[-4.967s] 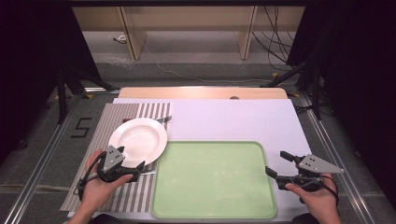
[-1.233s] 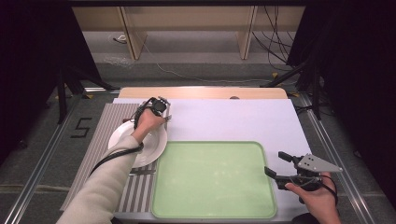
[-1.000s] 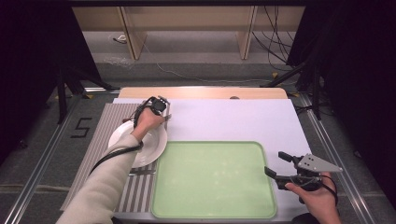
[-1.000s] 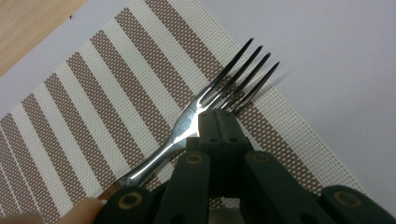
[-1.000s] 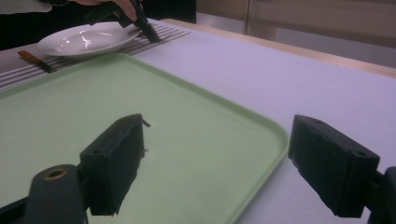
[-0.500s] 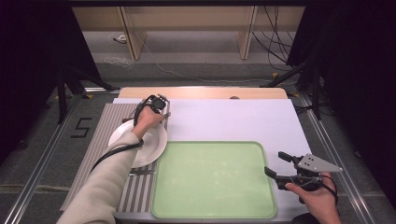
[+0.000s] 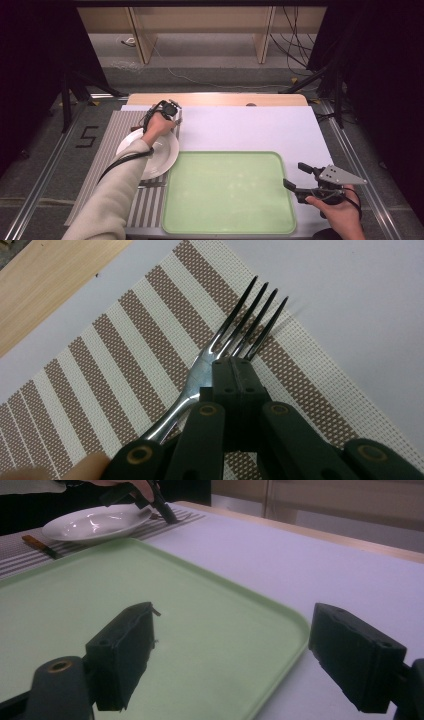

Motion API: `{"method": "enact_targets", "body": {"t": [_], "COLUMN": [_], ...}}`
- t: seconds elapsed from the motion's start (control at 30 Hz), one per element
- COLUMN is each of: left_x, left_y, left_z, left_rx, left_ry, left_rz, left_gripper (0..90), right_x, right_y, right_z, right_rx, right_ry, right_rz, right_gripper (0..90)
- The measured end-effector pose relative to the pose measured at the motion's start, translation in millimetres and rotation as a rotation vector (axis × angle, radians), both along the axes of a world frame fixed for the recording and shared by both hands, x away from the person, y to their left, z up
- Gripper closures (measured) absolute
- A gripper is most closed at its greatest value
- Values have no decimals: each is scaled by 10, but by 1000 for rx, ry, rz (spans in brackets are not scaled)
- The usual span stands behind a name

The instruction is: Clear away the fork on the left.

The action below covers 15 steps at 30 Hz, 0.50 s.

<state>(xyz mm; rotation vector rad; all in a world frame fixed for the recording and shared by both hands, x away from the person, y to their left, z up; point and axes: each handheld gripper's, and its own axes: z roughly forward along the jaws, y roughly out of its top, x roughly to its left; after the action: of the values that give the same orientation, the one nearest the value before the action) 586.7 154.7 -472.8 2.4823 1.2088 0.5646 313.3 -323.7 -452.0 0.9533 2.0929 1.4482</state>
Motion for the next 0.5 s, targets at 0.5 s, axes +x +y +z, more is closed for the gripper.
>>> {"method": "enact_targets", "body": {"t": [0.5], "left_x": [34], "left_y": [10], "left_z": [-9], "left_rx": [-3], "left_ry": [-9], "left_rz": [8], "left_gripper": [894], "right_x": [-2], "right_y": [3], "right_z": [-1], "right_rx": [2], "right_ry": [1], "right_rz": [2], "right_gripper": [194]}}
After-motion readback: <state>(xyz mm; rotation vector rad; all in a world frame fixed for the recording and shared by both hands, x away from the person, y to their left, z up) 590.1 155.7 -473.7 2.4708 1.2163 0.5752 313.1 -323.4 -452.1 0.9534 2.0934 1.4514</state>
